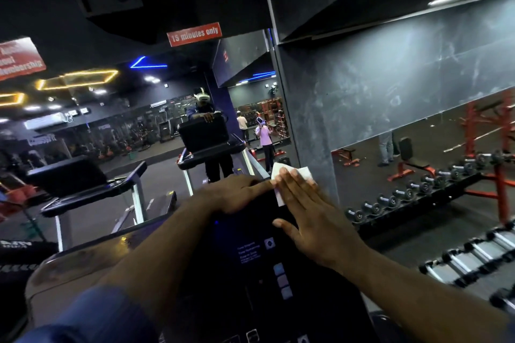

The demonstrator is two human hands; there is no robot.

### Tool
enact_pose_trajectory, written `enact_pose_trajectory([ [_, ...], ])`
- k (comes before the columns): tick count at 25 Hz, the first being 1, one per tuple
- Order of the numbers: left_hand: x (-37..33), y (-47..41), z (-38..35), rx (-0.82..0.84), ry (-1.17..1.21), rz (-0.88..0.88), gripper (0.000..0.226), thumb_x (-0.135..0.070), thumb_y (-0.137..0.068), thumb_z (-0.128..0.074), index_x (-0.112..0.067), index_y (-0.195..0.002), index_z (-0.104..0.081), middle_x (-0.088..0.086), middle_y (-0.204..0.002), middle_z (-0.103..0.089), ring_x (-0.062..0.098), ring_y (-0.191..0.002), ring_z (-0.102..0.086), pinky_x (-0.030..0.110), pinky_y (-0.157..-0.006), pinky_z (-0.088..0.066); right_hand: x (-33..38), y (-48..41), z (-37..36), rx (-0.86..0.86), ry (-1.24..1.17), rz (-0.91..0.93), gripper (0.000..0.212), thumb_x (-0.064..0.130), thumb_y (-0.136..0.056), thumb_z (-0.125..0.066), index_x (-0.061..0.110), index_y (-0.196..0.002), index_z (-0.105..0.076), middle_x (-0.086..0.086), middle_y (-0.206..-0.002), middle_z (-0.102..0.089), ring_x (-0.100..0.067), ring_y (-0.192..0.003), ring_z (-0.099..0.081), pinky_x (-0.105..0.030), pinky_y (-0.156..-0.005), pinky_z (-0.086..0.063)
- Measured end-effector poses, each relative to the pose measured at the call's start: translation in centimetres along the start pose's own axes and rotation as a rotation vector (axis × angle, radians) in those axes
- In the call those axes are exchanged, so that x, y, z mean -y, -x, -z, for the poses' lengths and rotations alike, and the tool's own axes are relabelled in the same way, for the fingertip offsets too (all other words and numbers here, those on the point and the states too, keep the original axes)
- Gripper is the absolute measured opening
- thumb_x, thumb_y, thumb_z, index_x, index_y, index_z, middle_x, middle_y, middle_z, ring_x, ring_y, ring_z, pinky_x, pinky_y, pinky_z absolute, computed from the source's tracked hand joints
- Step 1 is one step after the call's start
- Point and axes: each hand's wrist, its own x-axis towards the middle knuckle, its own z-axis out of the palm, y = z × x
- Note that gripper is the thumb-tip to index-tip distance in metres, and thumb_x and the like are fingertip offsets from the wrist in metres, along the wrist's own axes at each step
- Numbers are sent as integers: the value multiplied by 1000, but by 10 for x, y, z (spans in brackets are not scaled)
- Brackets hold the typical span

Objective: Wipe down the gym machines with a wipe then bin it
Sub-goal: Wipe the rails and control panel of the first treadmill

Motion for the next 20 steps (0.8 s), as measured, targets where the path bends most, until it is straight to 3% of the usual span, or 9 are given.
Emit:
enact_pose_trajectory([
  [2, -2, -4, 0, 4, 1, 8, 74, -83, -90, -36, -30, -134, -63, 3, -132, -66, 18, -111, -61, 38, -103, -47, -1, 4, 7, 47, 3, -29, 86, 68, -105, -29, 18, -165, 8, 0, -173, 12, -14, -159, 11, -43, -130, -13],
  [4, 0, -4, -3, -9, -17, 31, 90, -95, -74, -39, -33, -135, -60, 0, -127, -67, 18, -109, -64, 42, -103, -51, -1, 13, 9, 69, 26, -72, 93, 74, -103, -26, 17, -164, 13, -1, -172, 19, -16, -159, 14, -44, -130, -10],
  [8, 7, -3, -9, -91, -96, 37, 111, -113, -52, -31, -40, -131, -58, -2, -123, -70, 19, -105, -68, 46, -99, -55, 1, 17, 10, 105, 41, -66, 97, 78, -100, -24, 16, -163, 17, 0, -171, 25, -15, -158, 19, -46, -130, -12],
  [11, 11, -7, -11, -121, -114, 47, 110, -115, -52, -25, -43, -129, -58, 0, -124, -69, 22, -108, -68, 49, -99, -55, 2, 9, 15, 82, -34, -159, 96, 77, -101, -22, 17, -162, 21, 0, -170, 28, -14, -157, 23, -43, -130, -6],
  [16, 12, -8, -11, -127, -144, 62, 115, -115, -51, -22, -38, -127, -59, -1, -119, -69, 22, -104, -68, 51, -96, -55, 0, 56, 7, 171, 37, -45, 99, 80, -99, -26, 16, -165, 11, -1, -173, 18, -17, -160, 10, -48, -127, -22],
  [20, 14, -9, -16, -180, -171, 69, 110, -114, -55, -22, -40, -128, -59, -1, -122, -69, 23, -105, -67, 51, -96, -55, 10, 37, 3, 102, 38, -123, 97, 77, -100, -26, 14, -165, 9, -4, -173, 14, -18, -160, 11, -40, -129, -9],
])
